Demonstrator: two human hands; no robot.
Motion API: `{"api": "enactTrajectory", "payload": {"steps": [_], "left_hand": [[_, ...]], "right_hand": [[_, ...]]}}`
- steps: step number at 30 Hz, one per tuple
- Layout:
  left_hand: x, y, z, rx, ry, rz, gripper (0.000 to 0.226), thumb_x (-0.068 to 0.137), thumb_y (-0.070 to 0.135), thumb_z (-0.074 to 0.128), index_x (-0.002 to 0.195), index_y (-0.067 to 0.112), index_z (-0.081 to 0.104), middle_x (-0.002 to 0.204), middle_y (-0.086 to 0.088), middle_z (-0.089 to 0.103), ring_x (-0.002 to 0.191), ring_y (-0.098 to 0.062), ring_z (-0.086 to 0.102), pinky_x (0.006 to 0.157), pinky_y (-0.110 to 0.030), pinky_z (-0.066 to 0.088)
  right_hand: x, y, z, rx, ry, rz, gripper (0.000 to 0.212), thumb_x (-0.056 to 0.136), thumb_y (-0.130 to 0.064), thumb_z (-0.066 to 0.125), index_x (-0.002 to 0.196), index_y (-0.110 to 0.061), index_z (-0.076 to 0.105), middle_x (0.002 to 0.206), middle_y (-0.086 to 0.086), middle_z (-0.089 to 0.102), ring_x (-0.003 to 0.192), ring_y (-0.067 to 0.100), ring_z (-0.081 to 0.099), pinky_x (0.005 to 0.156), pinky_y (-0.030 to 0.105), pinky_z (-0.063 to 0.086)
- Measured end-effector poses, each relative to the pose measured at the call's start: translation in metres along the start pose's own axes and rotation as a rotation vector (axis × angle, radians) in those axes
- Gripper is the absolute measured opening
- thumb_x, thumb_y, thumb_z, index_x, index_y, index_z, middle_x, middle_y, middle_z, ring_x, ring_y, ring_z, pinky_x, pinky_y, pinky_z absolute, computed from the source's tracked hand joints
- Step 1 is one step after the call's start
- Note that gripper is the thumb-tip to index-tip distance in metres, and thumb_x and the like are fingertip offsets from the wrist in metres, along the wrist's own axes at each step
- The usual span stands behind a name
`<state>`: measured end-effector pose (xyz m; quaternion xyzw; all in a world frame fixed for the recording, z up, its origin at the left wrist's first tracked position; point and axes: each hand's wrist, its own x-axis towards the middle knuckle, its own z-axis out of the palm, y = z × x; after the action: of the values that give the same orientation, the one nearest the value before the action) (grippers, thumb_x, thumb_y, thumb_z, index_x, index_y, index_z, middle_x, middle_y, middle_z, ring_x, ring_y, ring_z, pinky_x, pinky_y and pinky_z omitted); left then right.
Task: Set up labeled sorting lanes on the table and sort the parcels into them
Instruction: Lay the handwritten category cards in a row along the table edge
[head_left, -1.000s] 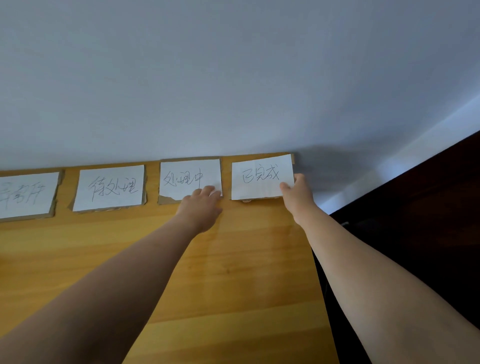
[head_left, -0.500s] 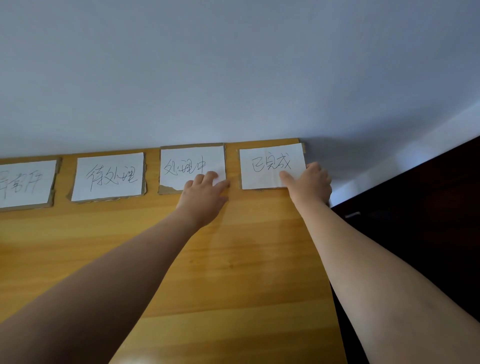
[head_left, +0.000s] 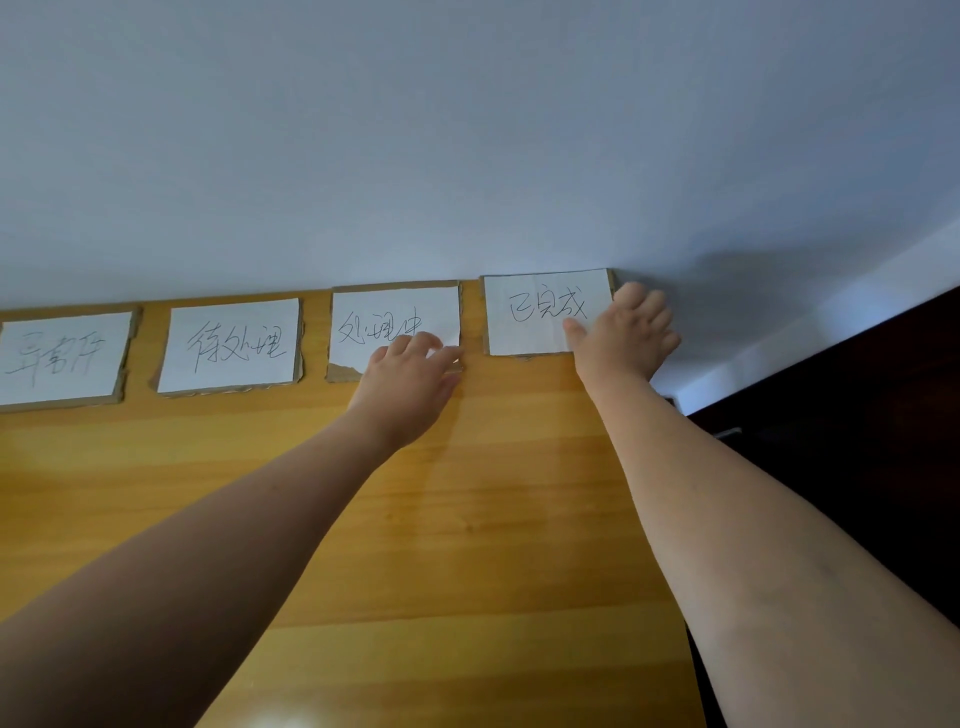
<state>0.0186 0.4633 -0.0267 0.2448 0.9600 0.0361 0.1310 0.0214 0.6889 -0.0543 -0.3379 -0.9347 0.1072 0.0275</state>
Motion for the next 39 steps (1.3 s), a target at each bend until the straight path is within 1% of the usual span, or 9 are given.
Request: {"api": "enactTrajectory", "payload": {"steps": [6,13,17,20,25,30,32,35,39], "left_hand": [[-0.021,-0.003,-0.027,0.01,0.038,-0.016,0.042,0.101,0.036,0.039,0.14,0.023,0.044,0.143,-0.005,0.044,0.131,-0.026,0.04,0.106,-0.041,0.034],[-0.07,-0.021,-0.072,0.004,0.118,-0.027,0.042,0.1,0.035,0.038,0.14,0.023,0.045,0.142,-0.005,0.045,0.13,-0.027,0.041,0.104,-0.042,0.035],[-0.121,-0.049,-0.088,-0.013,0.154,-0.02,0.041,0.1,0.034,0.04,0.138,0.022,0.047,0.14,-0.005,0.046,0.127,-0.027,0.043,0.102,-0.041,0.036],[-0.164,-0.082,-0.095,-0.023,0.173,-0.04,0.041,0.1,0.035,0.041,0.137,0.021,0.048,0.14,-0.004,0.047,0.127,-0.027,0.044,0.102,-0.041,0.036],[-0.237,-0.157,-0.104,-0.018,0.19,-0.098,0.041,0.099,0.036,0.041,0.136,0.02,0.048,0.139,-0.005,0.047,0.126,-0.028,0.044,0.101,-0.042,0.039],[-0.303,-0.236,-0.107,0.037,0.191,-0.173,0.042,0.1,0.037,0.04,0.138,0.02,0.046,0.139,-0.006,0.048,0.125,-0.027,0.047,0.099,-0.04,0.041],[-0.324,-0.262,-0.105,0.025,0.188,-0.221,0.042,0.099,0.037,0.04,0.138,0.02,0.047,0.139,-0.006,0.048,0.125,-0.027,0.047,0.099,-0.04,0.042],[-0.349,-0.296,-0.097,-0.023,0.142,-0.295,0.043,0.099,0.037,0.042,0.137,0.02,0.047,0.138,-0.007,0.047,0.125,-0.028,0.047,0.099,-0.041,0.044],[-0.374,-0.333,-0.081,-0.172,0.056,-0.423,0.044,0.099,0.036,0.041,0.138,0.016,0.046,0.135,-0.009,0.048,0.12,-0.028,0.051,0.096,-0.039,0.046]], "right_hand": [[-0.024,-0.01,-0.025,0.039,0.014,-0.2,0.046,0.088,-0.042,0.058,0.119,-0.009,0.047,0.122,0.013,0.049,0.112,0.031,0.047,0.09,0.04,0.036],[-0.076,-0.039,-0.08,0.078,-0.022,-0.305,0.043,0.092,-0.033,0.054,0.126,-0.01,0.042,0.124,0.014,0.049,0.114,0.031,0.047,0.092,0.04,0.039],[-0.127,-0.063,-0.108,0.108,-0.091,-0.392,0.037,0.095,-0.027,0.05,0.127,-0.01,0.042,0.122,0.013,0.051,0.109,0.03,0.051,0.077,0.036,0.042],[-0.172,-0.088,-0.121,0.161,-0.113,-0.416,0.033,0.096,-0.024,0.048,0.125,-0.011,0.044,0.121,0.011,0.052,0.104,0.027,0.053,0.071,0.035,0.046],[-0.251,-0.144,-0.124,0.215,-0.132,-0.437,0.029,0.096,-0.025,0.046,0.123,-0.013,0.046,0.122,0.005,0.052,0.096,0.023,0.055,0.064,0.031,0.04],[-0.319,-0.209,-0.112,0.29,-0.198,-0.448,0.026,0.097,-0.024,0.046,0.119,-0.013,0.05,0.117,0.005,0.056,0.095,0.024,0.057,0.069,0.033,0.045],[-0.342,-0.231,-0.105,0.305,-0.242,-0.469,0.021,0.096,-0.024,0.046,0.113,-0.014,0.054,0.111,0.003,0.058,0.09,0.022,0.058,0.069,0.035,0.049],[-0.371,-0.258,-0.094,0.302,-0.321,-0.53,0.017,0.096,-0.024,0.047,0.107,-0.015,0.056,0.101,0.002,0.06,0.08,0.019,0.057,0.067,0.034,0.05],[-0.393,-0.285,-0.079,0.312,-0.416,-0.555,0.016,0.096,-0.023,0.047,0.103,-0.015,0.059,0.099,0.0,0.061,0.086,0.02,0.06,0.077,0.041,0.055]]}}
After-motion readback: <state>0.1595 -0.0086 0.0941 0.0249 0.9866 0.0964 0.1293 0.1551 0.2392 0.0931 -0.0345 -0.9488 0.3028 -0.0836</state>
